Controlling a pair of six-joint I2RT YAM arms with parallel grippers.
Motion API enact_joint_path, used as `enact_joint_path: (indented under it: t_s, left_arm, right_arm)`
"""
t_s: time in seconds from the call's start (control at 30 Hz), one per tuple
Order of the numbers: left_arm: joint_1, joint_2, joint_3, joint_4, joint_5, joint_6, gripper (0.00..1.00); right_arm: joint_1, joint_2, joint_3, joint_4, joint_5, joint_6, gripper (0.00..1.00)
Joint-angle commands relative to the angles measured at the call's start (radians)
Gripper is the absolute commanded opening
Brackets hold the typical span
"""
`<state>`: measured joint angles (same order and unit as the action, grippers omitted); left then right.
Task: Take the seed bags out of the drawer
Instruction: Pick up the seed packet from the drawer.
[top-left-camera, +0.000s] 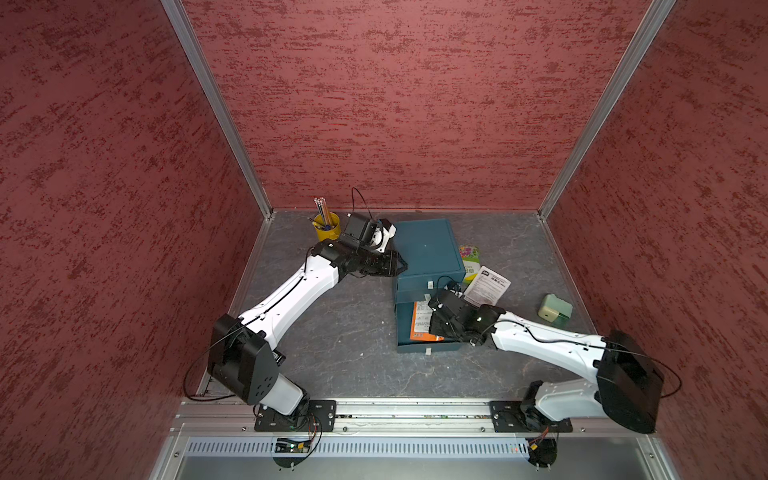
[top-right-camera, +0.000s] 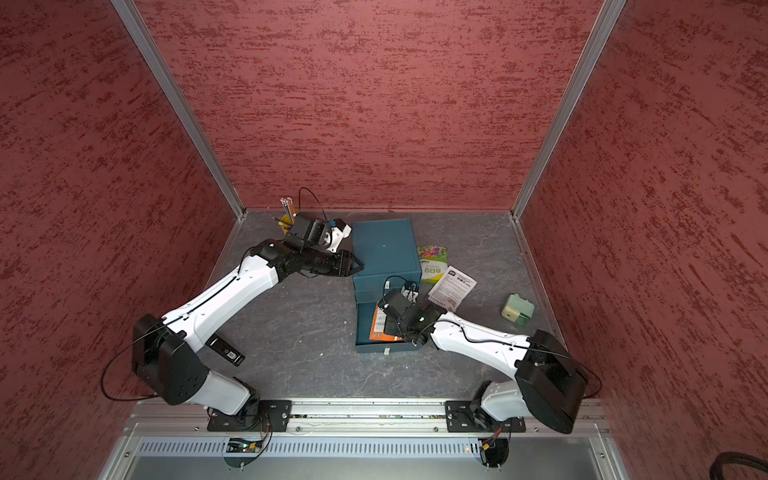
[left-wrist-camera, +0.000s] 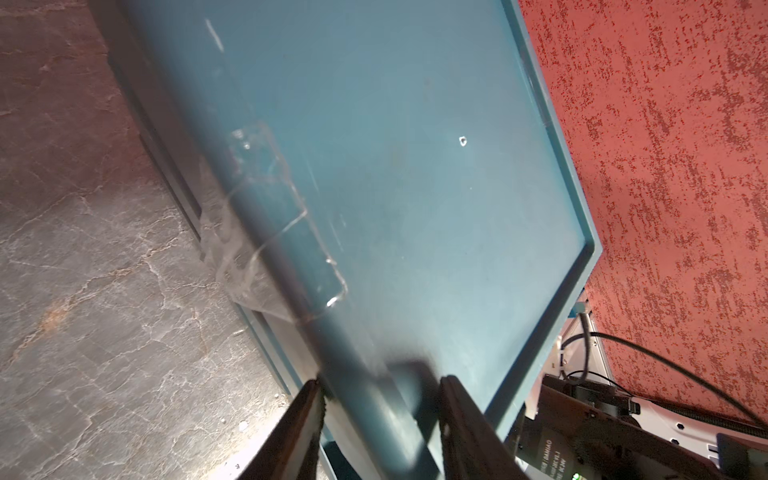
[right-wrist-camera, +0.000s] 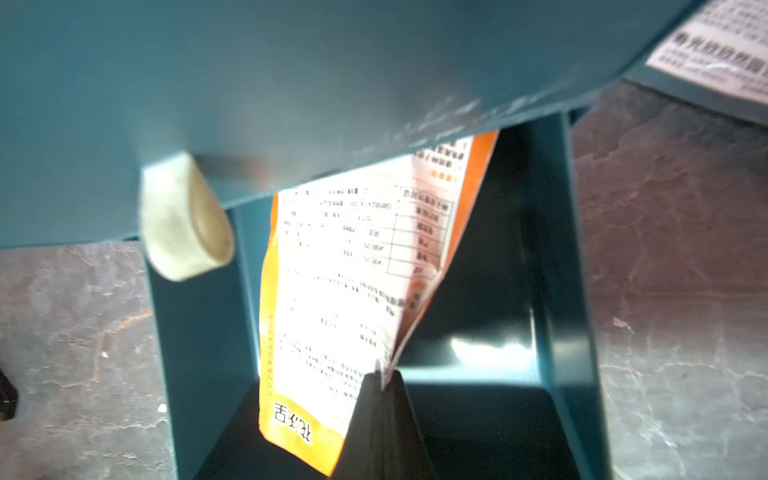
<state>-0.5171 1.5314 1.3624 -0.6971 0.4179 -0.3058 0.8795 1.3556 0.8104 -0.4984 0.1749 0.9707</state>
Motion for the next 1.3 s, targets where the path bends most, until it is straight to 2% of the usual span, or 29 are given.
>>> enact_joint_path:
  t_s: [0.0,0.43,0.7,1.03,1.27]
  left_arm:
    - [-0.018,0.073,-0.074,-0.163,-0.075,0.045,0.47]
    - [-0.020,0.065,-0.082,-0.153,-0.071,0.043,0.47]
    - [-0.023,0.068,-0.080,-0.148,-0.074,0.042,0.47]
    - [-0.024,0.058,-0.088,-0.145,-0.089,0.037,0.47]
    - [-0.024,0.058,-0.079,-0.152,-0.090,0.040,0.47]
  right_arm:
    - [-0.017,-0.030,0.006,0.017,0.006,0.021,0.00]
    - [-0.034,-0.111,0.050,-0.064,-0.102,0.048,0.00]
    - [-0.036,-0.191,0.091,-0.207,-0.140,0.059,0.00]
    - [-0.036,-0.367,0.154,-0.499,-0.104,0.085,0.00]
    - [-0.042,-0.467,0.215,-0.717,0.024,0.112,0.00]
